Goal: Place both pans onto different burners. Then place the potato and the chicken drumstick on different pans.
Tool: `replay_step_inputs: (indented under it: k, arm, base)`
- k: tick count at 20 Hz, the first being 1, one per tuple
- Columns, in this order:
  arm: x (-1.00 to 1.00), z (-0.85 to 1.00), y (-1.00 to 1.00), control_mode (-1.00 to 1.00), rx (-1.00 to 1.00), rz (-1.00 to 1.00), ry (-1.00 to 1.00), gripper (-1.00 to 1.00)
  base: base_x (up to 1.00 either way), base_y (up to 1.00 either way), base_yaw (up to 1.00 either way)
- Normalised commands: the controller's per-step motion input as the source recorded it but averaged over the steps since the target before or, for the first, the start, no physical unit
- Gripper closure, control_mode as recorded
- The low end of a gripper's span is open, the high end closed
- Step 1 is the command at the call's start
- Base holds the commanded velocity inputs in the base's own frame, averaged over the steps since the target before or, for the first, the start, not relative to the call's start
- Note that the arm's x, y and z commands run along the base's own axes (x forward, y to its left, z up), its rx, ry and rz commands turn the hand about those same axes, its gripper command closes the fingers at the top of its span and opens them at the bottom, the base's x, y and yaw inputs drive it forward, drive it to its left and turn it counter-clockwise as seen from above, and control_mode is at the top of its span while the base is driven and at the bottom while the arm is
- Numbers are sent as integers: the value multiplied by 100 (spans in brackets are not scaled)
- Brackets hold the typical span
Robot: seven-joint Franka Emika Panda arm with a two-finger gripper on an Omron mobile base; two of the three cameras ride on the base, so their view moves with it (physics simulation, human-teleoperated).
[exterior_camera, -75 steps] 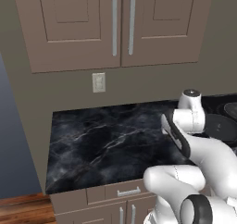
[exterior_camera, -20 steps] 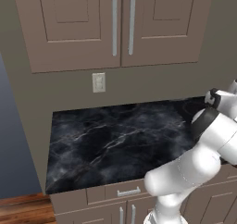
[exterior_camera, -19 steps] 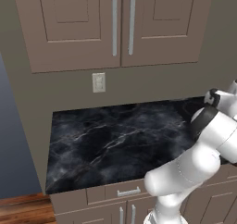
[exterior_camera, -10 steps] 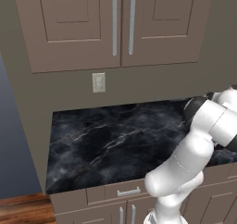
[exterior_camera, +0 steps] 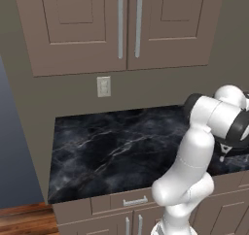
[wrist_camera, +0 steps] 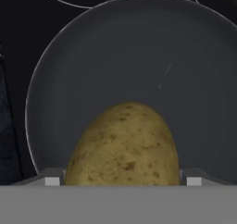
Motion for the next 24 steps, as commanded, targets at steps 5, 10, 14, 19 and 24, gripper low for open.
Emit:
replay_step_inputs:
  k: [5, 10, 14, 19, 24]
  arm:
    - [11, -18, -9, -100, 0, 0, 0, 100]
    - [1, -16, -8, -100, 0, 0, 0, -100]
    - [0, 0, 0, -100, 0, 0, 0, -100]
    - [0, 11, 0, -100, 0, 0, 0, -100]
    - [-5, 48, 0, -100, 0, 0, 0, -100]
  base:
    - [0, 0, 0]
    - [0, 0, 0]
    - [0, 0, 0]
    - [0, 0, 0]
    - [0, 0, 0]
